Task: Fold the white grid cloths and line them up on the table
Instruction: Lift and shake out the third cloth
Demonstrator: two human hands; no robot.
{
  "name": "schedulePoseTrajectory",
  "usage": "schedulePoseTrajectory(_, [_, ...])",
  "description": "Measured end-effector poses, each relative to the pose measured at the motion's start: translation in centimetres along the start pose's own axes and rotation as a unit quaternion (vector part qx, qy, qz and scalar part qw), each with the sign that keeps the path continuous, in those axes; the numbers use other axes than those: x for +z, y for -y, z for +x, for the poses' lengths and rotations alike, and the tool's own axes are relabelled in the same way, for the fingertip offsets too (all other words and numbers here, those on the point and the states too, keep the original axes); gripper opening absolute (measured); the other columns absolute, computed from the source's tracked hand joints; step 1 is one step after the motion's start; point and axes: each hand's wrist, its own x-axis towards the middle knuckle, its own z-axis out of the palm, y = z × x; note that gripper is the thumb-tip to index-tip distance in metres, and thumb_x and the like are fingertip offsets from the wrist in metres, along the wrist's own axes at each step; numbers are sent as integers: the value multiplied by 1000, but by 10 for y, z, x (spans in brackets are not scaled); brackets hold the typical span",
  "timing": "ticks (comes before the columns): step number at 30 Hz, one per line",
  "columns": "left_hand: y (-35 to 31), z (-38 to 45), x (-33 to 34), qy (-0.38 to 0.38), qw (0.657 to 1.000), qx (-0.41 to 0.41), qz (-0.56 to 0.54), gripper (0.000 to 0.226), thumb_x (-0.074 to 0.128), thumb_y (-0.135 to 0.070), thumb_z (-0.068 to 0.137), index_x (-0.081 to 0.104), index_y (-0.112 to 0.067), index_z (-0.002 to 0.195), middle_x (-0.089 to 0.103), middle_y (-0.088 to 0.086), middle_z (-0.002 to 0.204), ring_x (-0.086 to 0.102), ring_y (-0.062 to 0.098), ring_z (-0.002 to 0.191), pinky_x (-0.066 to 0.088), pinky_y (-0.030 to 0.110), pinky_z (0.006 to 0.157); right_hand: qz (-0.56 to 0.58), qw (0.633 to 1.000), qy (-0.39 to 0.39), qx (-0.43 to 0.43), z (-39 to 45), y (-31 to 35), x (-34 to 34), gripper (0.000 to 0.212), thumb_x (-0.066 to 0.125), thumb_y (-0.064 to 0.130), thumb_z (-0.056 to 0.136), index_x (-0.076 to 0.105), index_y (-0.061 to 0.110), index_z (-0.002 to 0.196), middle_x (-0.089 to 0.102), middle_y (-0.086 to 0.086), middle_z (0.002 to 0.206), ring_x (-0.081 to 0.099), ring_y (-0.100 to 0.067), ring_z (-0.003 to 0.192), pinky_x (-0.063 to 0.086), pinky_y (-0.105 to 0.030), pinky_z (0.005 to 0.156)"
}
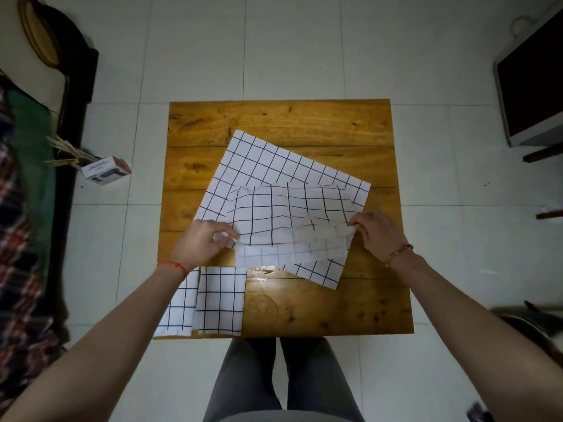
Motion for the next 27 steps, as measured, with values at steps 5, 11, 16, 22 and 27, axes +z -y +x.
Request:
schedulePoseTrajectory(5, [21,-13,47,9,1000,1,12,23,71,-5,82,76,-27,89,73,-6,99,67,9,92,55,26,82,-46,998,41,-6,-14,-7,49,28,50,-2,88,60,14,108,63,-7,105,52,-22,101,40,-27,73])
schedulePoseTrajectory(11, [41,-9,81,31,1000,-4,5,29,63,-5,82,74,-29,95,70,-8,98,63,7,92,53,27,84,-45,998,32,9,-15,-9,88,32,57,1,76,62,12,106,62,-6,111,52,-25,106,44,-32,83])
schedulePoseTrajectory(16, [45,1,81,0,1000,-18,-1,24,55,-15,83,73,-28,93,70,-5,95,62,13,90,53,28,80,-19,998,4,54,4,-13,96,32,56,11,77,58,14,109,57,-3,115,48,-22,110,43,-32,88])
schedulePoseTrajectory(22, [50,50,45,-188,976,-103,-46,19,50,-28,95,67,-20,94,66,-1,78,62,15,70,49,27,56,91,970,-162,159,74,-14,79,16,46,18,94,59,9,97,62,-12,95,57,-26,91,50,-38,77])
schedulePoseTrajectory(27, [56,102,34,-206,936,-265,-106,35,52,-42,92,67,-11,98,70,4,89,64,22,83,54,30,73,181,921,-158,307,126,-9,65,25,40,24,96,56,5,101,61,-20,96,59,-34,96,35,-24,64])
